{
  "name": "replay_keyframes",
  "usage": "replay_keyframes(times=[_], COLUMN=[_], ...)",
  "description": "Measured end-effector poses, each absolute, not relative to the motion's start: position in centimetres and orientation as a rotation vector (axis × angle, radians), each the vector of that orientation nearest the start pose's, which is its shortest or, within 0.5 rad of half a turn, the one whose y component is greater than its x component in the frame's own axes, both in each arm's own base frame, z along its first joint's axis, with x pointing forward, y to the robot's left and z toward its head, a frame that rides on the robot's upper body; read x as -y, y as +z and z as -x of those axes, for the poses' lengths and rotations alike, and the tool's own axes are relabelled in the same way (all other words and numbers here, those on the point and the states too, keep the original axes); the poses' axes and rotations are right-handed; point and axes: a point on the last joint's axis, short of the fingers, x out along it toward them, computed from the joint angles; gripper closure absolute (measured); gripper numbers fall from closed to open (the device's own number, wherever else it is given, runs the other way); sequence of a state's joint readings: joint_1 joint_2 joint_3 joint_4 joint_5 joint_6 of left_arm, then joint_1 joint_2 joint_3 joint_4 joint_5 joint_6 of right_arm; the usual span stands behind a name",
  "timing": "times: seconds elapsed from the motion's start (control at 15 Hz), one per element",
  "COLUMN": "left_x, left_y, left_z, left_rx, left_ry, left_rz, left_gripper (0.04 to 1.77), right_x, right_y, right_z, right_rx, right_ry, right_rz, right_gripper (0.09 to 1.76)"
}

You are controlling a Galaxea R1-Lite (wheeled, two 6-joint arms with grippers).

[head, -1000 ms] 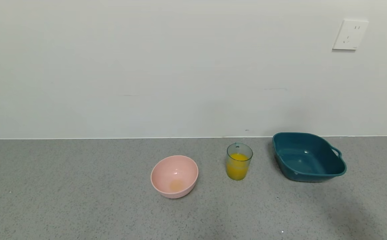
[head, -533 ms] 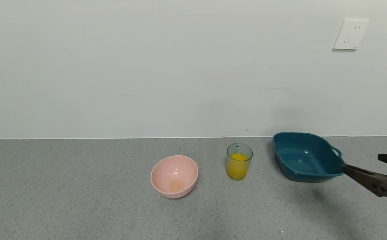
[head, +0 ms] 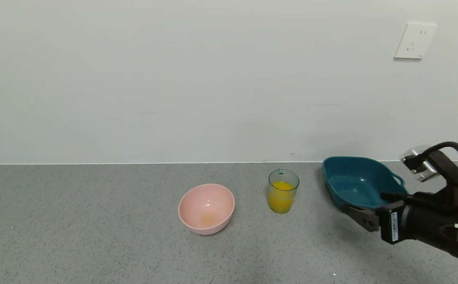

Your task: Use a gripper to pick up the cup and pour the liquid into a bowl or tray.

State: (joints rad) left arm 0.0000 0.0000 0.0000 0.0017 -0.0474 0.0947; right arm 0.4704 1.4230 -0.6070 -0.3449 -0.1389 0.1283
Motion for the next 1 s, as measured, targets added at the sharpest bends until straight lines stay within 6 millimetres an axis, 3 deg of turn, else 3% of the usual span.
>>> replay_keyframes(times=[0.47, 1.0], left_x=[0.1, 0.1], left_y=[7.5, 7.5], left_z=[2.3, 2.3], left_rx=[0.001, 0.001], left_ry=[-0.047, -0.047], left_rz=[-0.095, -0.094], left_gripper=[0.09, 0.09], right_x=[-14.6, -18.0], right_y=[11.8, 6.3], right_z=[-23.7, -26.6], right_rx=[-0.511, -0.472], right_ry=[0.277, 0.248], right_rz=[0.007, 0.02], right_gripper=[0.14, 0.14])
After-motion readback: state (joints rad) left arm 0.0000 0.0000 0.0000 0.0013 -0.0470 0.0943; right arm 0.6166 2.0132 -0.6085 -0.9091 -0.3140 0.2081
